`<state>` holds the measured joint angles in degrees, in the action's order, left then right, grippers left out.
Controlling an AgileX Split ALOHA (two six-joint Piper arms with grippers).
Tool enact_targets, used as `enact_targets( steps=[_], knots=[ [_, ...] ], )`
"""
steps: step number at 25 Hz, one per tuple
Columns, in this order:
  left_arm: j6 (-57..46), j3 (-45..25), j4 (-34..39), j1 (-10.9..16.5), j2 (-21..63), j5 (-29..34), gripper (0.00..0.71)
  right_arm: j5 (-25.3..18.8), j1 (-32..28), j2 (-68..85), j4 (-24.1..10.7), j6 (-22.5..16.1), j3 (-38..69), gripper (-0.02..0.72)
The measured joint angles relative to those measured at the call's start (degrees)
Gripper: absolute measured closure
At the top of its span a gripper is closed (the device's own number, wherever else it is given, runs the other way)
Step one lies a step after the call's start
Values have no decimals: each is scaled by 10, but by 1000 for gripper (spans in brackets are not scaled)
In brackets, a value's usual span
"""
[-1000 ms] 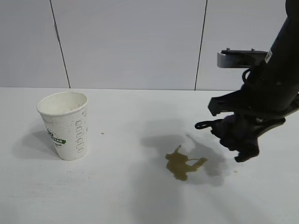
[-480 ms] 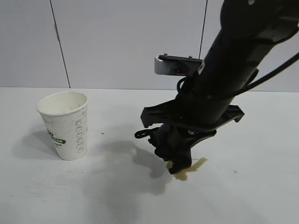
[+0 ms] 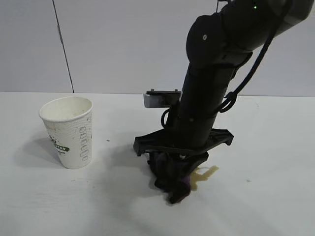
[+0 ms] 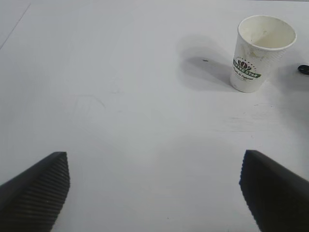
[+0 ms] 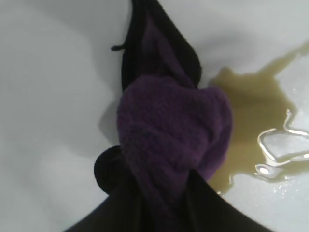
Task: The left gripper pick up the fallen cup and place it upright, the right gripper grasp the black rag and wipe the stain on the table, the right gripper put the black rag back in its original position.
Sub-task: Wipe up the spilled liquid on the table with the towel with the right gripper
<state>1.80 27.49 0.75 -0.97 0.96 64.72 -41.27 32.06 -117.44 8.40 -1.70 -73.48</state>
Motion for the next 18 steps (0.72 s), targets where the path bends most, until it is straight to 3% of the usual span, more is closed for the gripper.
enact_targets(
  steps=[6,10,12,15,18],
  knots=[
    [0,0,0,0,0,0,23,-41,-2,0,-77,-3,-5,612],
    [0,0,0,0,0,0,23,-71,-25,0,-158,-56,-7,612],
    [0,0,0,0,0,0,23,-75,-42,0,-180,-82,-8,612],
    [0,0,0,0,0,0,23,-75,-57,0,-164,-85,-10,612],
    [0,0,0,0,0,0,23,-68,-56,0,-94,-52,-10,612]
  ],
)
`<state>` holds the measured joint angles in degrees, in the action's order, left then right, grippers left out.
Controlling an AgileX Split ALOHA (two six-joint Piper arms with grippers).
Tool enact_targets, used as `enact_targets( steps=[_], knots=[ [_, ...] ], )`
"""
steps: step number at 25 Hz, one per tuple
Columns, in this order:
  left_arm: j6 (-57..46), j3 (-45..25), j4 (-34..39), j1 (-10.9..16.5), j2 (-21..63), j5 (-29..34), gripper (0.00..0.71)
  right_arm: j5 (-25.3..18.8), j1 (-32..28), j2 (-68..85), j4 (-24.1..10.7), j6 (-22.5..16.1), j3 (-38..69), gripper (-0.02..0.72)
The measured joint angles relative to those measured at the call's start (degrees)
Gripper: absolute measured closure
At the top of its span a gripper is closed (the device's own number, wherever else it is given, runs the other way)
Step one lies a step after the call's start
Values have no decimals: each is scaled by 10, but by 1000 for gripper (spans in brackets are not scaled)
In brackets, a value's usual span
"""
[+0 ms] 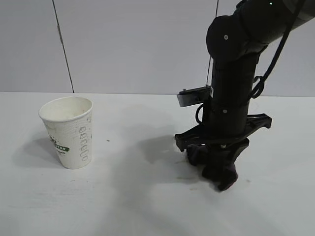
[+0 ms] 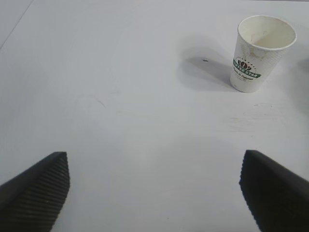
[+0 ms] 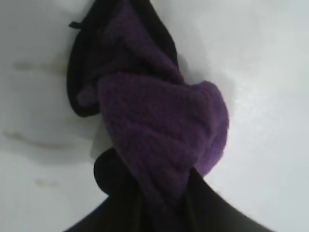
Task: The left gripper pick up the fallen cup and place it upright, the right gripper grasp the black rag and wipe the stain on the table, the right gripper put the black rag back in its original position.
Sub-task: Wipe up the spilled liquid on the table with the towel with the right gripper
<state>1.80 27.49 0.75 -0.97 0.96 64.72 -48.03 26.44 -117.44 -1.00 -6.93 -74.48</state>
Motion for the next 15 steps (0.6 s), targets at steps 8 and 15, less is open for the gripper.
enact_targets(
  steps=[8,15],
  knots=[
    [0,0,0,0,0,0,23,79,55,0,161,96,0,612],
    [0,0,0,0,0,0,23,33,65,-1,135,113,0,612]
  ],
)
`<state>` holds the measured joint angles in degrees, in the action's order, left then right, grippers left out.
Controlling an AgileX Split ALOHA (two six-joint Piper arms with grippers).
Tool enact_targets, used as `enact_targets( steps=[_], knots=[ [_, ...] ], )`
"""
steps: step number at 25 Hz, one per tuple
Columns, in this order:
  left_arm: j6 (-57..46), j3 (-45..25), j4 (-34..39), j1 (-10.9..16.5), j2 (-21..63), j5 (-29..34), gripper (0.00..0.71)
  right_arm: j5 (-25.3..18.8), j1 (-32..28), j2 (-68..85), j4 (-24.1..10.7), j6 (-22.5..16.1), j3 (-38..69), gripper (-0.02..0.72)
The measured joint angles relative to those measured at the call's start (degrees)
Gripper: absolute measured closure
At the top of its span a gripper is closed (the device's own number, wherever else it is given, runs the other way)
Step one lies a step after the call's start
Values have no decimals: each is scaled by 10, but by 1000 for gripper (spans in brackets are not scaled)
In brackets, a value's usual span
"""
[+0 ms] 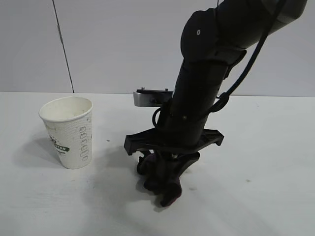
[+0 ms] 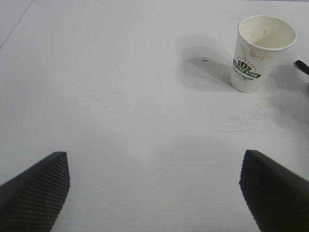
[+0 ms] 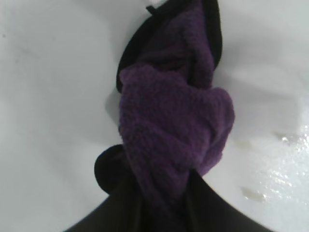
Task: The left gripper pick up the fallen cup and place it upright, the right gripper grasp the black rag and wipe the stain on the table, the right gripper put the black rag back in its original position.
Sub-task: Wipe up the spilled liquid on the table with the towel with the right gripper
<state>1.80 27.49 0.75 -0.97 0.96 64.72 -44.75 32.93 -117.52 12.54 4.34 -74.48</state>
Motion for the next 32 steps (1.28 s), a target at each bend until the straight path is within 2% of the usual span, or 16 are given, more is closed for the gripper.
enact_targets(
  steps=[3,7,10,13,16,19,22,24,27,32],
  knots=[
    [0,0,0,0,0,0,23,-11,0,0,-36,-5,0,612],
    [0,0,0,0,0,0,23,-15,0,-11,-88,-33,-2,612],
    [0,0,0,0,0,0,23,-20,-1,-18,-96,-59,-6,612],
    [0,0,0,0,0,0,23,-20,-2,-18,-100,-70,-8,612],
    [0,0,0,0,0,0,23,-22,-13,-19,-132,-76,-17,612],
    [0,0,0,0,0,0,23,-23,-43,-22,-180,-109,-26,612],
    [0,0,0,0,0,0,23,-34,-81,-25,-229,-161,-36,612],
    [0,0,0,0,0,0,23,-54,-102,-26,-239,-176,-41,612],
    [0,0,0,0,0,0,23,-99,-107,-26,-217,-153,-46,612],
    [0,0,0,0,0,0,23,-155,-76,-26,-64,-9,-46,612]
  ],
)
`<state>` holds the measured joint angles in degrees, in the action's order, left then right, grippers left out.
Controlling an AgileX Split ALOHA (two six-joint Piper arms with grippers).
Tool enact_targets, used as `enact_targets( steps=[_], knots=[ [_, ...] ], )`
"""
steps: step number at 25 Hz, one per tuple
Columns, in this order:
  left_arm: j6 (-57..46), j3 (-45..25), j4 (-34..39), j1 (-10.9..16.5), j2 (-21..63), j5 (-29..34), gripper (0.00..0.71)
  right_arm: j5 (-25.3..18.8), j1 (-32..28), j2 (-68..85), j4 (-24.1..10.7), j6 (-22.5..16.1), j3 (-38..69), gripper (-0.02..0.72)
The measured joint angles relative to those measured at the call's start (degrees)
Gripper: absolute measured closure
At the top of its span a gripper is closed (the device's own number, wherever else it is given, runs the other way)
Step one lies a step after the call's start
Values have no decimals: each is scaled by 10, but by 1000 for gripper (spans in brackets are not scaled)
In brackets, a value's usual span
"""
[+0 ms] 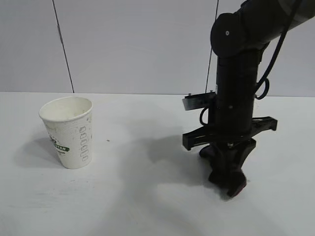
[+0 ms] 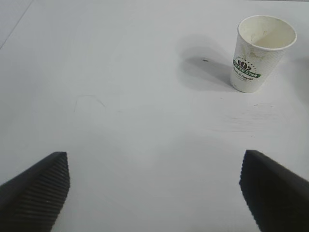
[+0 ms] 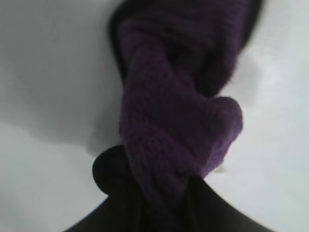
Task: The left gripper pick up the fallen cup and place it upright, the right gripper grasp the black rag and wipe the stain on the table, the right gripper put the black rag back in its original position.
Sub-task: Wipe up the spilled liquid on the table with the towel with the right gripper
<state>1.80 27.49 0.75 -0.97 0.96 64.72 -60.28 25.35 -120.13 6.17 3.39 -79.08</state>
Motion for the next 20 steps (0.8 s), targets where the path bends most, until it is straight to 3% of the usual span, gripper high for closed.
enact_targets(
  steps=[3,6,9,12,14,17,20],
  knots=[
    [0,0,0,0,0,0,23,-13,27,0,50,60,0,612],
    [0,0,0,0,0,0,23,-14,32,0,35,69,0,612],
    [0,0,0,0,0,0,23,-13,27,0,-58,31,0,612],
    [0,0,0,0,0,0,23,-13,13,0,-182,-44,0,612],
    [0,0,0,0,0,0,23,-11,-8,0,-242,-87,0,612],
    [0,0,0,0,0,0,23,-3,-51,0,-280,-117,0,612],
    [0,0,0,0,0,0,23,-5,-91,0,-261,-123,0,612]
  ],
)
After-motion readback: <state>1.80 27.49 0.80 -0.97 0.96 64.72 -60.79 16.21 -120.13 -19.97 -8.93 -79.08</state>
